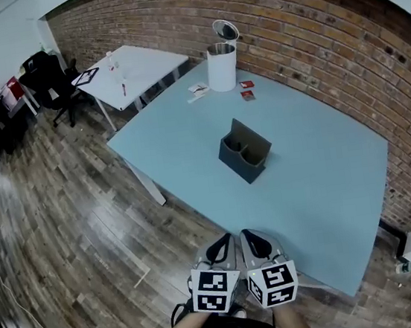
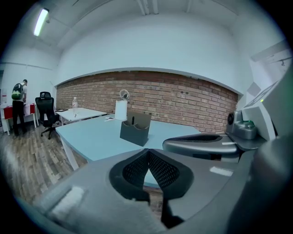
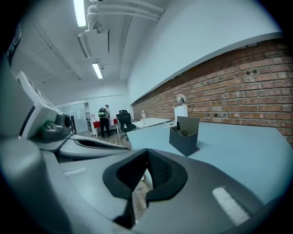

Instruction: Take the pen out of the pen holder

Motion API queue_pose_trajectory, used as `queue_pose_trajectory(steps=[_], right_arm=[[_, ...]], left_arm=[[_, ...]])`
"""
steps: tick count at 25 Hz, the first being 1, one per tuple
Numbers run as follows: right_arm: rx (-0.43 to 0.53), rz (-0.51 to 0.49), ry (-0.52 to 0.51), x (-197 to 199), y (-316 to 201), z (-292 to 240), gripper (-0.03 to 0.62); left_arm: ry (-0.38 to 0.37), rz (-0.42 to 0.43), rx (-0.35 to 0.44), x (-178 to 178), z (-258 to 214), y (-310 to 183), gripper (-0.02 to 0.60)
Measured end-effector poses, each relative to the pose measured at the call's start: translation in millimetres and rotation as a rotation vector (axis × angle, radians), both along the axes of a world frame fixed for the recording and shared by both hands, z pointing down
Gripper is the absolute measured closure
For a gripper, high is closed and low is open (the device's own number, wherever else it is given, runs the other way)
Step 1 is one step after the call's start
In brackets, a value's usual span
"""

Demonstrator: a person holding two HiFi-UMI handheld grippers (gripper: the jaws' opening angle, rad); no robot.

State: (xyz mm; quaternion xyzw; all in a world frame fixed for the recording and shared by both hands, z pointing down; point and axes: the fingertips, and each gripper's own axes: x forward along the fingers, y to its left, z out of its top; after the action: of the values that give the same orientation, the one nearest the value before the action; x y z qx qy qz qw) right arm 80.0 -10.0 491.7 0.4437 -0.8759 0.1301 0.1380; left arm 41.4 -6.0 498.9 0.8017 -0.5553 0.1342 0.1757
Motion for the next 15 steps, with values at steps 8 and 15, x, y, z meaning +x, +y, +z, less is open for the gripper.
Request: queue_pose_trajectory(steps=[8,15], right_arm=[[-0.011,0.054,0.007,-20.0,-51.7,0.3,0.589],[0.003,0.13,0.039,-31.2,-95.4,-7.1,0.588]], left_arm=[[0.011,0.05,-0.01,-19.5,-0.1,-48.8,0.583],[0.024,0.116,-0.009,-37.4,-5.5,-87.7,0.583]])
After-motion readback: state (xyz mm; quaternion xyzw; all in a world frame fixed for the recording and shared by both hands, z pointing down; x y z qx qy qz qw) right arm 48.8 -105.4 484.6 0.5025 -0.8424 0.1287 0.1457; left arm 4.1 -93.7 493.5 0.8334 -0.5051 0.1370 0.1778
